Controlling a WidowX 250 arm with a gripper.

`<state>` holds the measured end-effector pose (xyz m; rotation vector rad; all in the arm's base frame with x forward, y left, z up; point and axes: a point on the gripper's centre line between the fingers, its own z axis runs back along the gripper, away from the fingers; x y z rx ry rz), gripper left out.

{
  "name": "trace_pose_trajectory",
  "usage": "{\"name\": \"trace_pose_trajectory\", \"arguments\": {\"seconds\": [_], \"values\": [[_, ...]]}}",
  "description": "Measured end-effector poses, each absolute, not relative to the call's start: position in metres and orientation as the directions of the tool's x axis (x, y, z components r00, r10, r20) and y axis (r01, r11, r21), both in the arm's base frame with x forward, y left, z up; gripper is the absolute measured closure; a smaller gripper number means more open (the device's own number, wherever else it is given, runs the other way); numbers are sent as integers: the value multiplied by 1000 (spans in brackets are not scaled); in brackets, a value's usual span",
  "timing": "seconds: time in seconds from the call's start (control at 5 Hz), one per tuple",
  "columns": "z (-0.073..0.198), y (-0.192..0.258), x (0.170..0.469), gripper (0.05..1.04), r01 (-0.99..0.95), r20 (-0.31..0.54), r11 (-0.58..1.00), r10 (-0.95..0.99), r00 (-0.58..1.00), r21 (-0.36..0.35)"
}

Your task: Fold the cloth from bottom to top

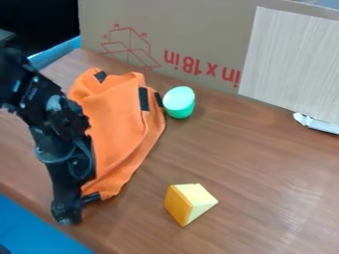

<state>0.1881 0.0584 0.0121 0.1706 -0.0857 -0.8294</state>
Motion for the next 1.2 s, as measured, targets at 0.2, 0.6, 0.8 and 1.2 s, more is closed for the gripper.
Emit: {"name": "trace_pose_trajectory", "arguments": {"seconds": [0.2,0.6,0.8,1.2], "values": [[11,58,189,389,706,20,676,-725,688,210],[9,53,184,902,705,31,674,-727,686,223],[33,47,179,997,709,70,665,-739,670,234],[103,63,194,1002,652,179,734,-679,712,190]]}}
